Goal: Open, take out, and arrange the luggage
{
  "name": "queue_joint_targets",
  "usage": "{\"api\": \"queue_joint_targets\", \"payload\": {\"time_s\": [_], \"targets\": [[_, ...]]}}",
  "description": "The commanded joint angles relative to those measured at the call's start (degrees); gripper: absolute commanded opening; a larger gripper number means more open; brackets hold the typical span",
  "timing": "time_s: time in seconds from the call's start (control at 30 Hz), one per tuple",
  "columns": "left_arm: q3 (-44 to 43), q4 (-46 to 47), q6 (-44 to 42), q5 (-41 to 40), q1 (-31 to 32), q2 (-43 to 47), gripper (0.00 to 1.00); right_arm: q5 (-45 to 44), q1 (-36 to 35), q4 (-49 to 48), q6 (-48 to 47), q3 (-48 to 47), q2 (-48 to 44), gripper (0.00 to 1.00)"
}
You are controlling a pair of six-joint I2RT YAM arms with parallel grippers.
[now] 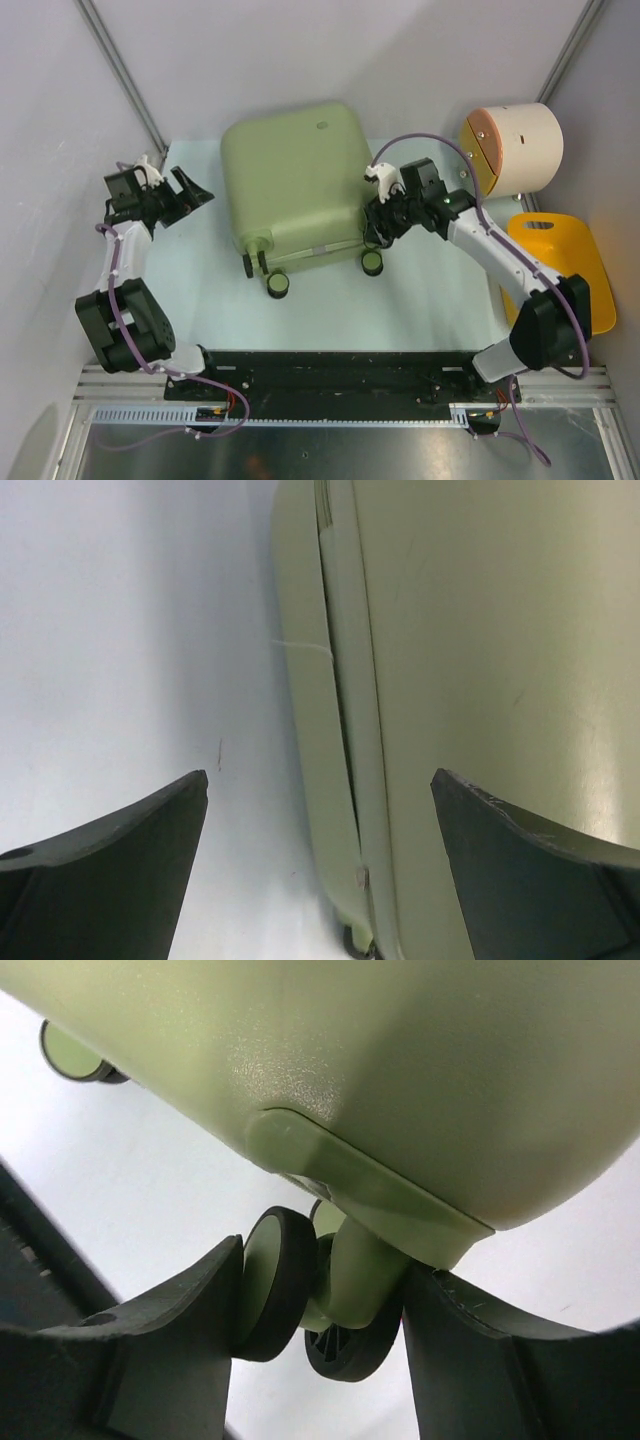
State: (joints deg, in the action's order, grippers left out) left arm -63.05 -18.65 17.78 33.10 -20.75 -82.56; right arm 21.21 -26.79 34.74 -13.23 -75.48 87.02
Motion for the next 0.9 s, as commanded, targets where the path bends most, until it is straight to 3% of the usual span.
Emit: {"api": "queue_joint_targets", "payload": {"time_s": [0.0,0.1,0.33,0.47,0.63,0.7,0.83,0.87], "targets": [[-2.5,4.8,2.6,6.0,0.3,-2.1,0.98,15.3,-6.6,15.9,-0.3,3.6,-6.9,0.68],[-4.3,5.5,3.1,6.5,2.0,-4.1,0.96,13.9,-5.0,9.8,0.8,3.4,-13.1,0.94],[-12.9,6.7,2.2,8.3,11.0,-13.7,0.88,8.6,10.8,2.4,-2.0,1.4,-19.4,0.99],[-22.4,6.8,0.0,12.9,19.1,-23.9,0.82,4.5,18.0,7.0,-10.6,1.7,-17.2,0.93],[-33.9,6.7,-2.0,15.1,27.4,-34.8,0.74,8.6,28.5,9.0,-22.5,4.6,-15.5,0.83],[-39.2,6.7,-1.2,16.6,28.9,-39.1,0.71,10.0,29.2,8.9,-26.1,5.1,-14.3,0.77],[-40.8,6.6,-1.8,19.0,29.5,-38.0,0.7,15.1,29.3,7.7,-32.8,7.0,-12.0,0.69],[-40.1,6.5,-3.3,18.9,29.0,-36.7,0.75,16.2,28.8,7.1,-34.1,7.3,-11.4,0.65]]}}
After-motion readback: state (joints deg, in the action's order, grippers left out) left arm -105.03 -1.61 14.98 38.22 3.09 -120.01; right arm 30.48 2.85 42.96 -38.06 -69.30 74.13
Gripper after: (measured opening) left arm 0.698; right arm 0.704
